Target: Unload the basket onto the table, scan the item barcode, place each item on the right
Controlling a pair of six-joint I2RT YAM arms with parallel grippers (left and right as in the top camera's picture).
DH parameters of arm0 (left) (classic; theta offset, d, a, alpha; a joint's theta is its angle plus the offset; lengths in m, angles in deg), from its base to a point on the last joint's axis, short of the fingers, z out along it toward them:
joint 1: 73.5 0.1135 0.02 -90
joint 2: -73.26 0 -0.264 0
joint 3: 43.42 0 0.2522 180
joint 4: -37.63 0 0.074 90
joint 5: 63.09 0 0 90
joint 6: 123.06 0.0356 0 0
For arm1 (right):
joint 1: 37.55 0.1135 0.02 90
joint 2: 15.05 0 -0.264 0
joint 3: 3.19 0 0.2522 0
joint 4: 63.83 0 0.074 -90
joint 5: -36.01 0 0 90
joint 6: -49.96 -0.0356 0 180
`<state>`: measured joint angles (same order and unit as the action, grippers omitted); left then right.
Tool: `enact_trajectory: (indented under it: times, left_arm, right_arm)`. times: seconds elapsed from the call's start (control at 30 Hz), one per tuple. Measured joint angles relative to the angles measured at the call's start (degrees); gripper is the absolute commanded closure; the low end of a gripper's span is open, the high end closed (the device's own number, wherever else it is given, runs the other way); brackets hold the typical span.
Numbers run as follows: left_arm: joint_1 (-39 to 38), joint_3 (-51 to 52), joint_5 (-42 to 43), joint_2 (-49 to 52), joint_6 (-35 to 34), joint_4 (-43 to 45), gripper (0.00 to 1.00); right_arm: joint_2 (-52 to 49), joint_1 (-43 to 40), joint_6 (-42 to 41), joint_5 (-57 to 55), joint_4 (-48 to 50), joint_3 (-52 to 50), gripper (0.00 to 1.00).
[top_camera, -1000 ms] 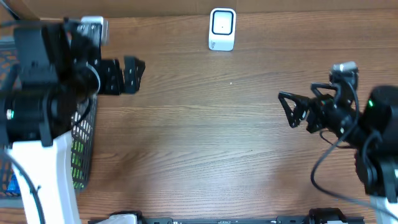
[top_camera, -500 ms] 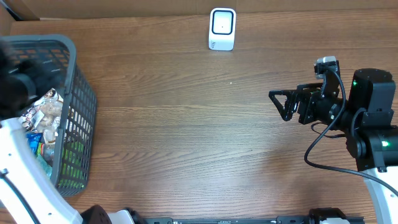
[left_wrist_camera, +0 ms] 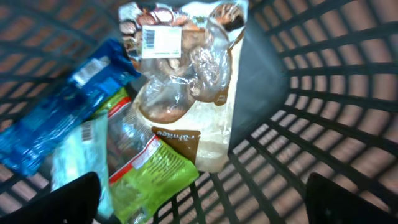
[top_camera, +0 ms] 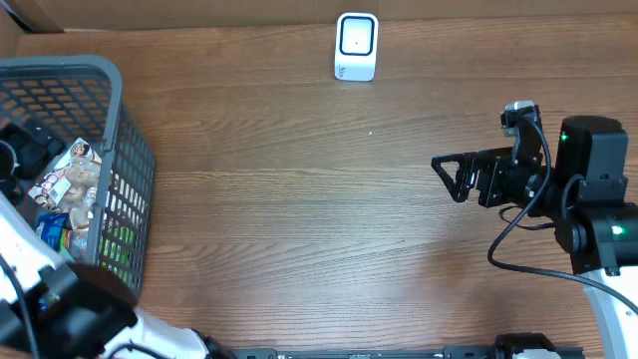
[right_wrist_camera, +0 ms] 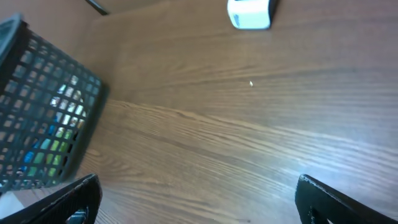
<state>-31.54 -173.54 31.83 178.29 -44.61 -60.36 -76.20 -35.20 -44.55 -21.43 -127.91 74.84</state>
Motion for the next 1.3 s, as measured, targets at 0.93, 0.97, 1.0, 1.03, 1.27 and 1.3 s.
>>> enact_trajectory:
  times: [0.93,0.97,1.0,1.03,1.27,1.3]
  left_arm:
    - [-8.11,24.46,-13.88,14.36,-8.31,26.97,0.58]
    - [-8.11,24.87,-14.21,14.36,-8.61,27.50,0.66]
    - [-8.11,25.22,-14.64,14.36,-8.76,27.74,0.80]
    - [-8.07,25.51,-14.88,14.36,-8.87,27.71,0.90]
    - [-8.07,20.79,-14.82,14.40,-10.01,17.49,0.96]
    - [-8.07,18.32,-14.60,14.67,-10.27,14.97,0.96]
  right_arm:
    - [-0.11,0.00,0.02,-4.46,-1.16,0.00,0.00]
    - [-0.11,0.00,0.02,-4.46,-1.18,0.00,0.00]
    - [-0.11,0.00,0.02,-4.48,-1.16,0.00,0.00]
    - [-0.13,0.00,0.02,-4.48,-1.14,0.00,0.00]
    - [-0.15,0.00,0.04,-4.48,-1.14,0.00,0.00]
    - [-0.15,0.00,0.04,-4.48,-1.11,0.00,0.00]
